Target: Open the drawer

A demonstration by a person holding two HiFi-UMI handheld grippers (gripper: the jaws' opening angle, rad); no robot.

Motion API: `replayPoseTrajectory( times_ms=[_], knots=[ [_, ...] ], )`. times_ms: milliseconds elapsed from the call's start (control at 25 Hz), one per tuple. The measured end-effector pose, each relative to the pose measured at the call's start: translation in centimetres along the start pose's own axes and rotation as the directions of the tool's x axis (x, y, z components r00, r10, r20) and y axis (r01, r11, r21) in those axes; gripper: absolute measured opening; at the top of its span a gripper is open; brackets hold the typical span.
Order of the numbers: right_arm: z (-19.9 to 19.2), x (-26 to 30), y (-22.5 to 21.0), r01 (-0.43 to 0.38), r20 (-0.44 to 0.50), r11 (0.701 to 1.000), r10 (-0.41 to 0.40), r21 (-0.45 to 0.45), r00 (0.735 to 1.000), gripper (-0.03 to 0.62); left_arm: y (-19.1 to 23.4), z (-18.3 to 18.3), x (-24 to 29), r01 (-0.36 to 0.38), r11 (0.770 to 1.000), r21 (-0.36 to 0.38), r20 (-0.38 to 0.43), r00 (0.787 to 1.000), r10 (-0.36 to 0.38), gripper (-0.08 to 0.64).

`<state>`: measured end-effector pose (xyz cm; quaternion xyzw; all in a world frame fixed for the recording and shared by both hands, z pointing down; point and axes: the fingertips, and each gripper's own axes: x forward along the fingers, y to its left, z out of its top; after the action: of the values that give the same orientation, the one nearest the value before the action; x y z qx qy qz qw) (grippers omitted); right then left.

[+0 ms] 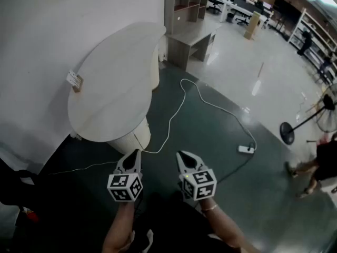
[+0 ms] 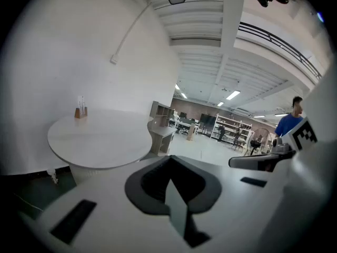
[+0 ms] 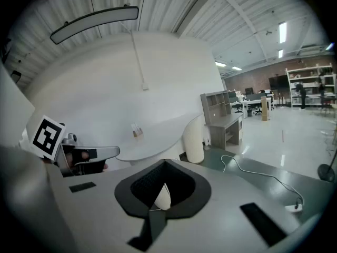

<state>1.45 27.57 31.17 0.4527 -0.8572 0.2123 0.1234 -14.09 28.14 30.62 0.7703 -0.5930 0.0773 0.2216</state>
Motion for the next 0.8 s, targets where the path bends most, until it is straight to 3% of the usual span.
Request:
replayPoseTrajectory(
  times_ms=[200, 440, 800],
  knots=[
    [-0.1, -0.8, -1.4, -0.001, 0.011, 1.0, 0.001, -0.012, 1.0, 0.003, -1.2, -0.1, -0.1, -0.004, 1.0, 0.004, 0.002, 1.0, 0.004, 0.003],
    [0.3, -1.5, -2.3, -0.013, 0.028, 0.999, 0.012, 0.037, 1.0, 0.003, -2.4, -0.3, 0.2, -0.005, 1.0, 0.008, 0.003, 1.0, 0.005, 0.003],
    [0.3, -2.7, -4.6, -0.037, 0.036, 0.999, 0.037, -0.006, 0.999, 0.003, -4.7, -1.4, 0.8, -0.036, 0.999, 0.009, 0.005, 0.999, 0.036, 0.003]
  ],
)
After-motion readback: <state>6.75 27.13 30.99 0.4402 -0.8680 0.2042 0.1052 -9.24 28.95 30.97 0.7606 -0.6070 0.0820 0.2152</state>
